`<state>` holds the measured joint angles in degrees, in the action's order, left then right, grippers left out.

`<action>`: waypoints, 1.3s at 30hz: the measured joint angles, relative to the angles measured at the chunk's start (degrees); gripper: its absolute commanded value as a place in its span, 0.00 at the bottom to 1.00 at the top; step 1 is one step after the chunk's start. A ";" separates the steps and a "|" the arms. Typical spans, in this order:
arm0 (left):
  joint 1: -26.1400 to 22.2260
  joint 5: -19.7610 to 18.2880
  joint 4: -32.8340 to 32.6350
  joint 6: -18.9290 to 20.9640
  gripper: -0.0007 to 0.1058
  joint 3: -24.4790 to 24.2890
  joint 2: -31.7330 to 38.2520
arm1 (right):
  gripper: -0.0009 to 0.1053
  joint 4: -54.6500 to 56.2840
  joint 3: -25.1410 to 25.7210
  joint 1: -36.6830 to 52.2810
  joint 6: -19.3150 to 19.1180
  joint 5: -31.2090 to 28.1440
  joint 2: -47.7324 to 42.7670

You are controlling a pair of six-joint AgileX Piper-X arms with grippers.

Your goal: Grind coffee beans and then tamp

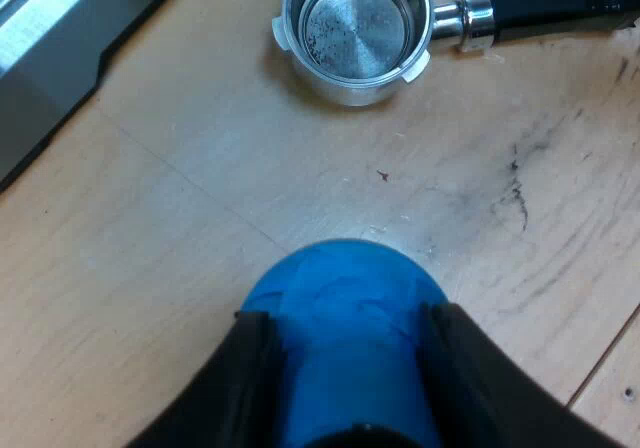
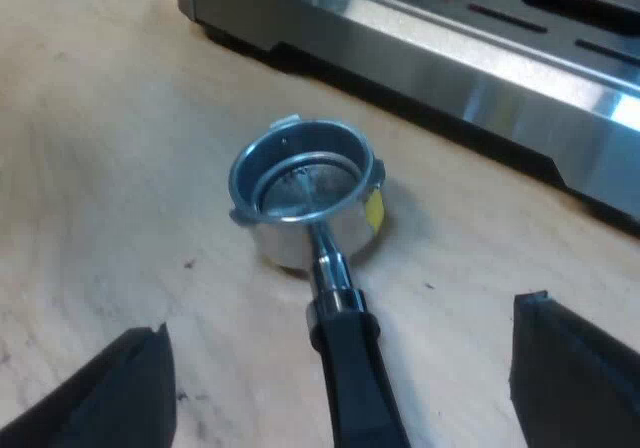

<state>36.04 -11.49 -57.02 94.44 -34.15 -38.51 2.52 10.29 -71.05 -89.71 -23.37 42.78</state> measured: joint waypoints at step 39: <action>10.17 0.79 4.79 -4.39 0.01 -17.64 -28.16 | 0.67 -0.22 0.02 0.00 0.13 0.00 0.00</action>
<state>46.21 -10.70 -52.23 90.05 -51.79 -66.67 2.30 10.31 -71.05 -89.57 -23.37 42.78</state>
